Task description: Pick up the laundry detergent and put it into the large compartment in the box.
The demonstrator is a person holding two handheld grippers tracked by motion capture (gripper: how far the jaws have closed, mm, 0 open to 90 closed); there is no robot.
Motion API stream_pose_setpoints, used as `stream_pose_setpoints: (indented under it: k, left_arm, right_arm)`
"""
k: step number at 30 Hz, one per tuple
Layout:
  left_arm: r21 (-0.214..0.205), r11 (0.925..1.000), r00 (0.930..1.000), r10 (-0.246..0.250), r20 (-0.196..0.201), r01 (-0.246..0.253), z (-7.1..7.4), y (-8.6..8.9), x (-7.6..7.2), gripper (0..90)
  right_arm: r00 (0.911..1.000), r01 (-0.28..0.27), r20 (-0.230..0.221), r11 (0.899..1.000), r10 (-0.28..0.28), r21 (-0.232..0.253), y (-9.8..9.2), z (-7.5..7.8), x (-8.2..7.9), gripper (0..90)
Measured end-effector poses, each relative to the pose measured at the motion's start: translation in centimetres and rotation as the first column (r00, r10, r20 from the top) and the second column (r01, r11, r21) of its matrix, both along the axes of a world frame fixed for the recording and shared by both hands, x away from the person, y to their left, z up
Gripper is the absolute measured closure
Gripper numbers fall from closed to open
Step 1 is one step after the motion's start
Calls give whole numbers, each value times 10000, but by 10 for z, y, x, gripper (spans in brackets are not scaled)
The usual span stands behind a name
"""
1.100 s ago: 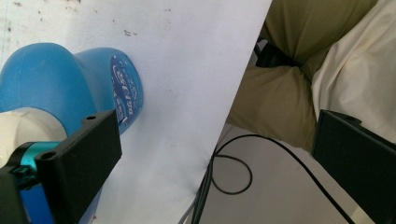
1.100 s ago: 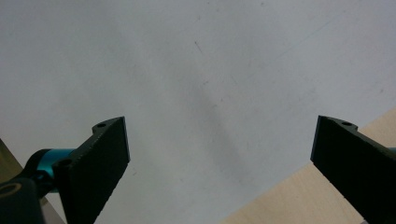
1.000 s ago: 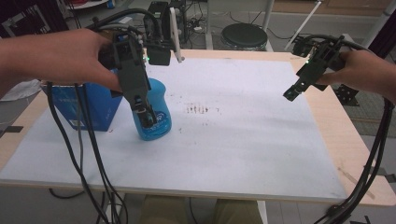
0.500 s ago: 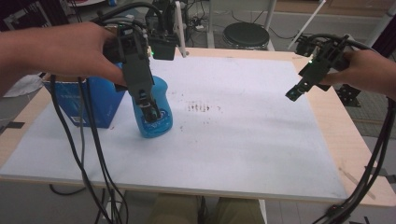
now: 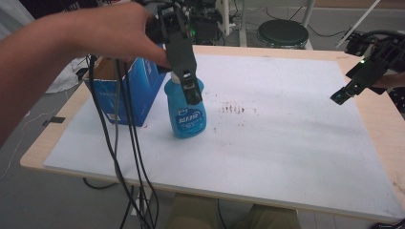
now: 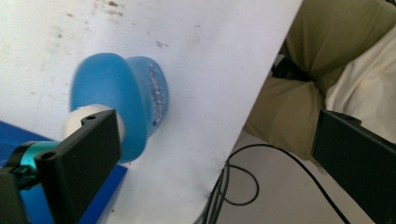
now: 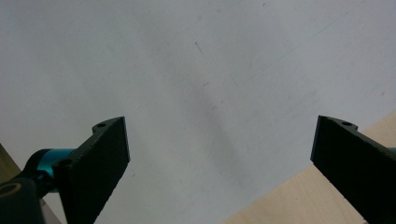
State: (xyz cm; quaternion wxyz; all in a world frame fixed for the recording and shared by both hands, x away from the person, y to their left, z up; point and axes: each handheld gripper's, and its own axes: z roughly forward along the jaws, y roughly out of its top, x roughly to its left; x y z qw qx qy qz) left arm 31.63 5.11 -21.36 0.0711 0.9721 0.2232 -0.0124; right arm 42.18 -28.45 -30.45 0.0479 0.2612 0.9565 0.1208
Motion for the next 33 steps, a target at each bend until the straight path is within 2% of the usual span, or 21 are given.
stream_pose_setpoints:
  k: [9,21,24,29,33]
  left_arm:
    - [185,9991,9992,377,97,-379,-5,8,19,16]
    - [106,9996,9996,275,7,-275,-12,14,35,17]
    - [53,9997,9997,246,52,-246,-17,15,39,16]
    - [75,9996,9995,290,-90,-289,-32,18,45,17]
    - [77,9993,9992,375,-138,-374,-38,21,49,17]
  right_arm:
    - [10000,7,27,10000,-7,-19,-2,-1,1,36]
    - [10000,-8,24,10000,8,39,-3,-1,2,36]
    - [10000,46,8,10000,-46,65,-4,-1,2,36]
    - [9999,107,-24,9999,-107,91,-6,-3,2,36]
    - [10000,55,-45,9999,-54,86,-6,-4,2,36]
